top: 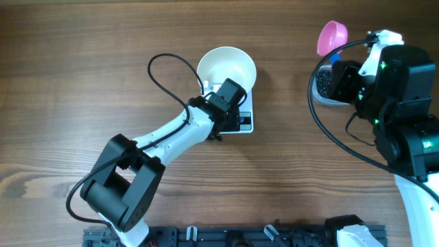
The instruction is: Scoop item into bowl and weigh 150g on scale
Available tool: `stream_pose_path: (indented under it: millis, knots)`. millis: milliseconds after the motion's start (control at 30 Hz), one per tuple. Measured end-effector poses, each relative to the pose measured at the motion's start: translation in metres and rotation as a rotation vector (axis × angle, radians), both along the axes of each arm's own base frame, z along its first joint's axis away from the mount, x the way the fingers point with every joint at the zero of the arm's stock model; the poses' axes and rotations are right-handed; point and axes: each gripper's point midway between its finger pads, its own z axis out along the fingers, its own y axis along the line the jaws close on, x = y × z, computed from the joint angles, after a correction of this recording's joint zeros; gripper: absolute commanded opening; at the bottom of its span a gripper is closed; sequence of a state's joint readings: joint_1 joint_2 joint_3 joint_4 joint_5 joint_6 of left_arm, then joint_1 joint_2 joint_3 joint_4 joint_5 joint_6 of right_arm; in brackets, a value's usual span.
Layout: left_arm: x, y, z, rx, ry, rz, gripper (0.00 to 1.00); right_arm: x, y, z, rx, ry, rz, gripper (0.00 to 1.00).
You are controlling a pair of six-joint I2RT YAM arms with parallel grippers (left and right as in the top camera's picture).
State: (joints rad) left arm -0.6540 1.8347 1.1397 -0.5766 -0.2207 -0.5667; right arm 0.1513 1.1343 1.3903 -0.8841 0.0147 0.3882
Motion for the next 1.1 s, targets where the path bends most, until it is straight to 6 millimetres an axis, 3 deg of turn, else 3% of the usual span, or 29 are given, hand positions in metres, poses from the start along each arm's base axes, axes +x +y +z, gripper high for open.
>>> stream_pose_path:
  millis: [967,1100]
  knots:
    - [0.0014,-0.0037,0.0001,-0.019,-0.002,-0.003,1.00,0.0001,0.0000,0.0002,0.000,-0.001,0.000,0.04]
    - [-0.0001,-0.0047,-0.0079,-0.016,0.016,-0.006,1.00,0.0001,0.0000,0.0002,0.000,-0.001,0.000,0.04]
